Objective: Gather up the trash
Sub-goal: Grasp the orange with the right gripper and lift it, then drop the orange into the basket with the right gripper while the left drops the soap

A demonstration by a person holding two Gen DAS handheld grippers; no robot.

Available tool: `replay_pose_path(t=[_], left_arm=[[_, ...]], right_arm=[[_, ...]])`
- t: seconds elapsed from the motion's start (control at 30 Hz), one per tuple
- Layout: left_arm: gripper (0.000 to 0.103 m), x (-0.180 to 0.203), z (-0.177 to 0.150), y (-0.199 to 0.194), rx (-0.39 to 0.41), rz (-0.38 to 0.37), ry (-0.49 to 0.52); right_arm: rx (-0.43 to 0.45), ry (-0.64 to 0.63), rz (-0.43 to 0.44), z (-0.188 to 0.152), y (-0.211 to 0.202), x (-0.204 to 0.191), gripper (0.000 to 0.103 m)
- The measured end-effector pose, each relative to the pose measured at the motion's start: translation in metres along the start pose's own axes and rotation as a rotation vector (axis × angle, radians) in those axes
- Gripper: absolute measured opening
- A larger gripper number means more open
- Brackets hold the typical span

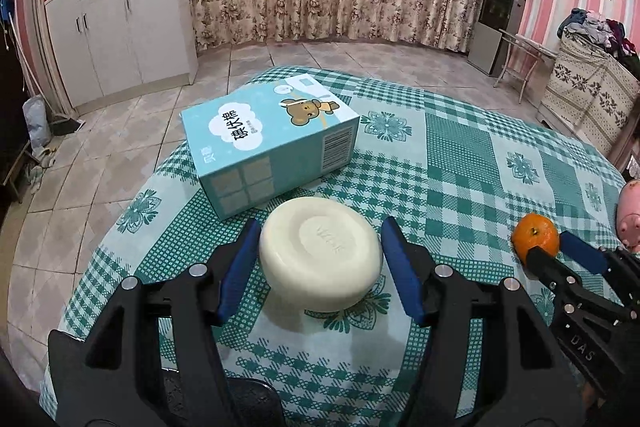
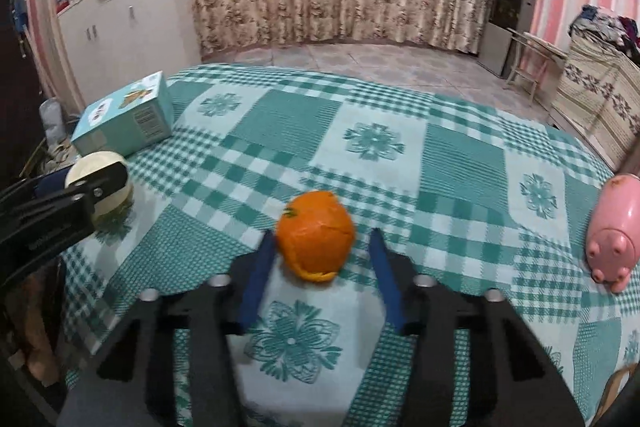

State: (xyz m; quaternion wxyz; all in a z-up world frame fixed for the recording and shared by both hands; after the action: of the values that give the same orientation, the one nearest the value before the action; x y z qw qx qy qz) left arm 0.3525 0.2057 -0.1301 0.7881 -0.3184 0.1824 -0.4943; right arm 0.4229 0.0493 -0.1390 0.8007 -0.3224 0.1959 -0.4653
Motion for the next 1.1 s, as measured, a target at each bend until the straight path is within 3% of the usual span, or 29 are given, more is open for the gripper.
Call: replay_pose_path(t=[0.37,0.63,0.8,0.93,1.0,1.1], left_arm=[[0.061,0.002,-0.002,0.001,0.0,0.007,0.014],[0.061,0.005,-0.001,0.001,0.01,0.022,0.035],[0.061,0.01,0.005,-0.006,0.033,0.021,0.041],[0.061,0.033,0.013,-0.029,0.071,-0.025,0.071],[0.061,0.054,0.016,-0.049,0.095,-0.062,0.099],[0.061,0.108,0.017,-0.089,0.129,-0.18,0.162]], right_arm=[[0.032,-0.048,-0.013,0.0,-0.007,-0.011,0.029],[0.067,0.01,-0.073,-0.003,-0.047,0.022,0.028],[0.101,0.119,-0.162,-0.011,-0.113,0.077,0.028],[0.134,0.25,-0.274,-0.041,-0.183,0.14,0.028],[0.156,0.341,-0.335,-0.064,-0.221,0.174,0.028],[0.187,0.438,-0.446,-0.097,-0.275,0.222,0.028]])
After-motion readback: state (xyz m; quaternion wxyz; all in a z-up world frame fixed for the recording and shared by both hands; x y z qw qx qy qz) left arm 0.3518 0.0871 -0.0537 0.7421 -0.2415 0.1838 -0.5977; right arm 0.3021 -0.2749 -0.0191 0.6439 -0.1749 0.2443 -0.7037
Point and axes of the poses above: each gripper's, at about its wrist camera, not at the fingertips, and y roughly the way its jaws point, x to its right, z to its top, the point moved 10 cm from there along y, roughly the way its jaws point, and after that the axes turned 2 degrees about y, right-handed, at the moved point
